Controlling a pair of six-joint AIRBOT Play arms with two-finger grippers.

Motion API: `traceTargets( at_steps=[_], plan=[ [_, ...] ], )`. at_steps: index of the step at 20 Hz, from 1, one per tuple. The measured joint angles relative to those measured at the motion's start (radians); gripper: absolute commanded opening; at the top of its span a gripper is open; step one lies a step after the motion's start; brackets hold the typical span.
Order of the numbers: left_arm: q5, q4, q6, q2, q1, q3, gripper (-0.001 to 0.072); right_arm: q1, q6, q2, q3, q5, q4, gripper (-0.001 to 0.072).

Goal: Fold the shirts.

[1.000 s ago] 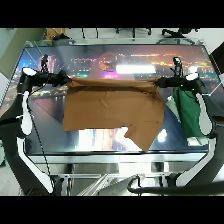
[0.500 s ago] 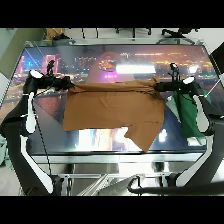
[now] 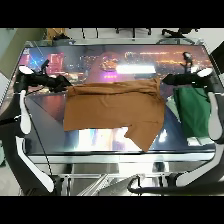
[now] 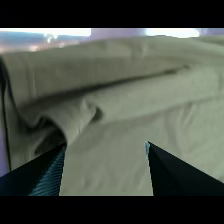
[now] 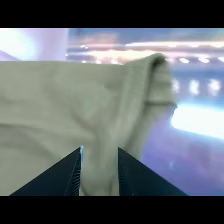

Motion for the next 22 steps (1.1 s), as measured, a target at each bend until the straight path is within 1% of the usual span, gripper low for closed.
traceTargets(
  at_steps=[2,4,5,6,7,9,12,14,15,16,17,18,19,22],
  plan=[
    [-0.052,0.021,-0.020,0.067,0.037,-0.074,0.0546,-0.043,0.066,0.073,-0.026,0.077,-0.047,0.0264],
    [-0.079,0.082,-0.028,0.156,0.068,-0.210,0.0546,-0.085,0.116,0.154,-0.098,0.142,-0.076,0.0266],
    [-0.084,0.116,-0.031,0.204,0.082,-0.296,0.0545,-0.105,0.133,0.201,-0.154,0.173,-0.083,0.0345],
    [-0.079,0.140,-0.031,0.246,0.092,-0.380,0.0546,-0.123,0.151,0.249,-0.220,0.191,-0.088,0.0442],
    [-0.065,0.161,-0.024,0.288,0.101,-0.469,0.0546,-0.138,0.169,0.294,-0.287,0.205,-0.095,0.0463],
    [-0.026,0.189,-0.007,0.352,0.110,-0.623,0.0546,-0.161,0.203,0.381,-0.433,0.222,-0.103,0.0462],
    [0.057,0.195,0.023,0.404,0.097,-0.789,0.0545,-0.173,0.229,0.465,-0.628,0.233,-0.103,0.0462],
    [0.114,0.158,0.056,0.417,0.079,-0.857,0.0545,-0.177,0.239,0.489,-0.728,0.227,-0.106,0.0462],
    [0.135,0.128,0.076,0.423,0.069,-0.884,0.0525,-0.178,0.240,0.495,-0.765,0.221,-0.105,0.0462],
    [0.151,0.103,0.095,0.427,0.058,-0.907,0.0360,-0.178,0.240,0.497,-0.794,0.211,-0.102,0.0462],
    [0.169,0.090,0.109,0.428,0.048,-0.924,0.0176,-0.179,0.243,0.496,-0.818,0.200,-0.103,0.0462],
    [0.184,0.087,0.123,0.428,0.040,-0.937,0.0053,-0.180,0.244,0.489,-0.834,0.187,-0.102,0.0462],
    [0.184,0.076,0.135,0.429,0.034,-0.946,0.0014,-0.180,0.244,0.478,-0.846,0.179,-0.101,0.0462],
    [0.172,0.057,0.164,0.431,0.022,-0.961,0.0013,-0.180,0.244,0.425,-0.865,0.167,-0.089,0.0462]
  ],
)
